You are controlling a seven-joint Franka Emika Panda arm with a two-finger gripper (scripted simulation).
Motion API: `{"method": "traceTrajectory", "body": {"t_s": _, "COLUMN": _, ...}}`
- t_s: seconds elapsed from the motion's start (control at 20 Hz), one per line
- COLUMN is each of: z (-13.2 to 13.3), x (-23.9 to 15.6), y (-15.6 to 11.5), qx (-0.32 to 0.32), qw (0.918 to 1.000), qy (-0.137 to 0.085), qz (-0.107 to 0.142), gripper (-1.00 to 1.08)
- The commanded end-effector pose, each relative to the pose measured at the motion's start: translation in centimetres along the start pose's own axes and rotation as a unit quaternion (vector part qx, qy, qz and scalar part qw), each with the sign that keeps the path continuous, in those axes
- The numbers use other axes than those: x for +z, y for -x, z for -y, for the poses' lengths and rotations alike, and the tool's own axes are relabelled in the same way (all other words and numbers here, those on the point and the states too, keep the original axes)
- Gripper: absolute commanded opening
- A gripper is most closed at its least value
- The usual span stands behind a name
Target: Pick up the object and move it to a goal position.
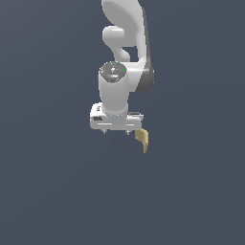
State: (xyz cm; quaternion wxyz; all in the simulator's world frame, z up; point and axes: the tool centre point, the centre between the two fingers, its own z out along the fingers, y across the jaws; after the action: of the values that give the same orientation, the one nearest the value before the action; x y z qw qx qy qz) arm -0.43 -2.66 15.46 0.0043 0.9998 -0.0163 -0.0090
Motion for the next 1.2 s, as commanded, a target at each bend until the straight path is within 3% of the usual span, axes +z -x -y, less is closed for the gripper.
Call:
{"method": "traceTrajectory", "body": {"t_s": 0.0, "z": 0.0, "x": 0.0, "y": 0.0, "qx": 0.0, "qw": 1.0, "qy": 0.0, "qz": 0.0, "gripper": 1.0}}
{"method": "traceTrajectory", "body": {"t_s": 0.7, "z": -0.2, "x": 1.5, "y": 1.0, "qx": 0.023, "qw": 0.9994, "qy": -0.014, "qz": 0.019, "gripper": 1.0}}
{"method": "traceTrajectory", "body": {"t_s": 1.15, "z": 4.8, "x": 1.3, "y": 1.3, "qx": -0.075, "qw": 0.9971, "qy": -0.01, "qz": 0.009, "gripper": 1.0}}
